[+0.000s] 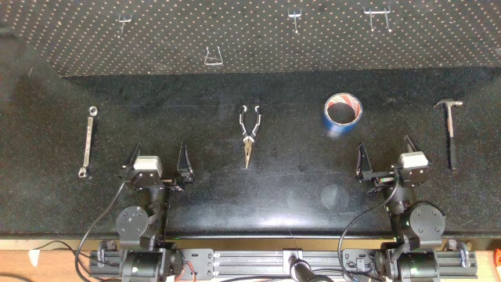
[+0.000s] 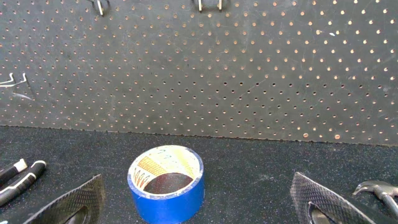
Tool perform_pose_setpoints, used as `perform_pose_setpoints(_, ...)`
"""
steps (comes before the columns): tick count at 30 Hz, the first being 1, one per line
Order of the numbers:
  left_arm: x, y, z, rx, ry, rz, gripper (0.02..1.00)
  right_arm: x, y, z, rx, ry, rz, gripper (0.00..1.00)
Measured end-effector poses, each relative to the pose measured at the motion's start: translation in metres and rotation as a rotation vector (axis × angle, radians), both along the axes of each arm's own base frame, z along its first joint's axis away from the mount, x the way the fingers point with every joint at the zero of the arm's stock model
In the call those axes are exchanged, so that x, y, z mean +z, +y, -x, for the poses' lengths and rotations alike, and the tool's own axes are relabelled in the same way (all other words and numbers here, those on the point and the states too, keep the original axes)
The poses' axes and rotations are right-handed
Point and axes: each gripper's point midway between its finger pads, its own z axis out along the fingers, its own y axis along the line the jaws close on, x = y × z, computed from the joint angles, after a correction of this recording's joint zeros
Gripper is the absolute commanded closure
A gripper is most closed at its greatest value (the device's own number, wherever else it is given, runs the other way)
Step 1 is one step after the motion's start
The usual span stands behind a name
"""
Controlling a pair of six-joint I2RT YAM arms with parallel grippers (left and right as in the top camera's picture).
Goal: Place Tools Onto Pegboard
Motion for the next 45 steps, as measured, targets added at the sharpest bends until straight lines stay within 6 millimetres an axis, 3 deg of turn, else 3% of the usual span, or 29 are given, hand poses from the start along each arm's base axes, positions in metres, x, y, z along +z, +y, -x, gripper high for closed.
perform_pose_setpoints(27,0.0,0.0,0.0,-0.001,0.0,0.0,0.023,0.0,0.0,0.0,0.0,0.0,0.0,0.025)
perform_pose_setpoints(29,-0.008,-0.005,-0.002,-0.032,0.037,-0.048,0.025,0.0,0.0,0.0,0.0,0.0,0.0,0.025)
perform_pose_setpoints(30,-0.023,-0.004,-0.005,-0.045,0.134,-0.108,0.025,0.0,0.0,0.0,0.0,0.0,0.0,0.025)
perform_pose_setpoints(31,-0.027,0.004,-0.01,-0.033,0.234,-0.152,0.025,0.0,0.0,0.0,0.0,0.0,0.0,0.025)
perform_pose_setpoints(34,-0.003,0.046,-0.021,0.056,0.624,-0.144,0.025,0.0,-0.001,0.0,-0.003,0.001,0.001,0.025)
perform_pose_setpoints(35,-0.012,0.054,-0.005,0.057,0.789,-0.127,0.025,0.0,-0.001,0.0,-0.004,0.001,0.0,0.025)
perform_pose_setpoints(37,-0.028,0.095,0.014,0.09,1.051,-0.113,0.025,0.0,-0.001,0.0,-0.005,0.0,0.001,0.025)
perform_pose_setpoints(40,-0.064,0.165,0.06,0.201,1.239,-0.018,0.025,0.0,-0.001,0.0,-0.004,0.0,0.001,0.025)
perform_pose_setpoints(41,-0.073,0.177,0.075,0.221,1.287,0.009,0.025,0.0,-0.001,0.0,-0.004,0.0,0.001,0.025)
perform_pose_setpoints(43,-0.08,0.184,0.083,0.18,1.398,0.034,0.025,0.0,-0.001,0.0,-0.004,0.0,0.001,0.025)
perform_pose_setpoints(45,-0.081,0.204,0.068,0.142,1.451,0.053,0.023,0.0,-0.001,0.0,-0.004,-0.001,0.001,0.025)
